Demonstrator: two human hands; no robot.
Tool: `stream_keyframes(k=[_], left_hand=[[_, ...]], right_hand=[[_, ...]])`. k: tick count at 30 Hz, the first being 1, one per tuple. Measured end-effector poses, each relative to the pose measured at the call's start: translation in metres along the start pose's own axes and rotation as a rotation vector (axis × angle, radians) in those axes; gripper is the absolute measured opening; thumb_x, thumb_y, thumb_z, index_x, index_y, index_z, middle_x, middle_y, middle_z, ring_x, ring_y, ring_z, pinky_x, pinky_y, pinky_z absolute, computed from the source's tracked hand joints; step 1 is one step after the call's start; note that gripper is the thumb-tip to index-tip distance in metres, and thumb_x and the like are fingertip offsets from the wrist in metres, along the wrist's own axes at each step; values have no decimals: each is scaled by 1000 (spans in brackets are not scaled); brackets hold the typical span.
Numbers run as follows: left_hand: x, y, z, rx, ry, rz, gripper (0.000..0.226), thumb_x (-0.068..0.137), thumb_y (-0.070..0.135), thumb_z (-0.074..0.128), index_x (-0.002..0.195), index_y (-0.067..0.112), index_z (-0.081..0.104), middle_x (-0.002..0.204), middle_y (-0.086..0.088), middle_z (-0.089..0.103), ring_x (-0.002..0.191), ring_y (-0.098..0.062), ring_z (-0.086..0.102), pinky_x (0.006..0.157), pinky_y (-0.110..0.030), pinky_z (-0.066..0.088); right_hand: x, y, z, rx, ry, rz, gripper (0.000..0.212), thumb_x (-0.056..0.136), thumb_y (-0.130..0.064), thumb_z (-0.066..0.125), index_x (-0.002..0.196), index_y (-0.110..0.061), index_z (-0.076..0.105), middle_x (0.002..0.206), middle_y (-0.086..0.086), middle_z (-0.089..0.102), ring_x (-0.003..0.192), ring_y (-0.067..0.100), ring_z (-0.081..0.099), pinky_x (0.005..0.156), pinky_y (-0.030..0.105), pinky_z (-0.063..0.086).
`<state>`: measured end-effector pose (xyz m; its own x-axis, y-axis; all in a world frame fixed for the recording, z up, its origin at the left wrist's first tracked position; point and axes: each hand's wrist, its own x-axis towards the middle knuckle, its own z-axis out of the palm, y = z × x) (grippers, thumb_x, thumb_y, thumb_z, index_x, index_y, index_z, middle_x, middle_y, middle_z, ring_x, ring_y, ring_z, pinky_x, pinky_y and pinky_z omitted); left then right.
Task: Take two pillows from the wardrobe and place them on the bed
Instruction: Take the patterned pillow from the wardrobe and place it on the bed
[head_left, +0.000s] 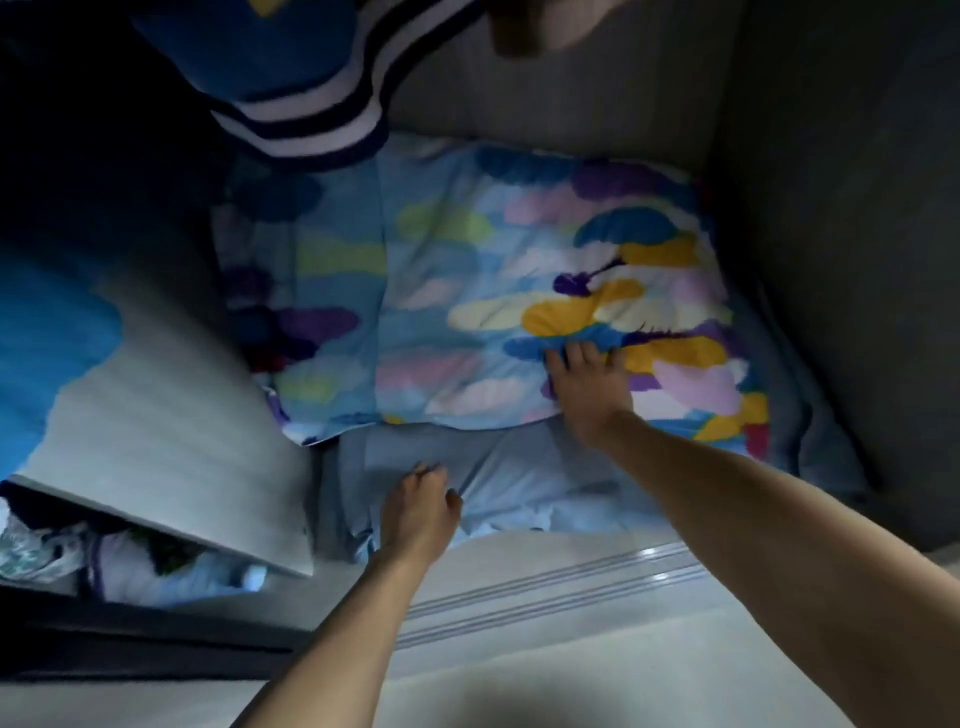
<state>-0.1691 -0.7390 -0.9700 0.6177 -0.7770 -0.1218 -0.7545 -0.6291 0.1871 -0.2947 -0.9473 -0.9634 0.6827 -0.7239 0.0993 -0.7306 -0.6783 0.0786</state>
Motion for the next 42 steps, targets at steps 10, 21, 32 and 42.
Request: stream_keyframes(k=[10,21,32,42], left_hand=[[9,17,-35,131,328,90,101,48,36,83,137,18,38,133,-19,48,117,-38,49,90,-46,44],[1,25,-25,189,129,119,60,58,16,74,114,19,53,112,-8,54,106,-31,50,86,-41,43],[-43,49,-119,77,167,74,52,44,5,81,87,7,52,90,-19,61,91,-40,56,77,-46,49],[-153,72,-256,95,-138,5,49,57,16,82,93,14,49,104,-11,60,107,-33,52,84,-43,45]], right_hand=[[-55,85,-58,261,203,-116,52,42,-8,82,90,-7,63,85,15,66,76,34,66,50,30,50],[-99,83,7,43,4,-10,73,57,-24,74,126,-17,52,119,12,55,113,37,50,97,61,33],[-87,88,-103,292,-113,73,37,73,-14,65,109,-8,60,104,16,67,102,36,57,86,45,42],[-168,91,-264,316,-400,47,48,65,-20,64,111,-10,53,104,16,67,100,36,59,83,38,43]])
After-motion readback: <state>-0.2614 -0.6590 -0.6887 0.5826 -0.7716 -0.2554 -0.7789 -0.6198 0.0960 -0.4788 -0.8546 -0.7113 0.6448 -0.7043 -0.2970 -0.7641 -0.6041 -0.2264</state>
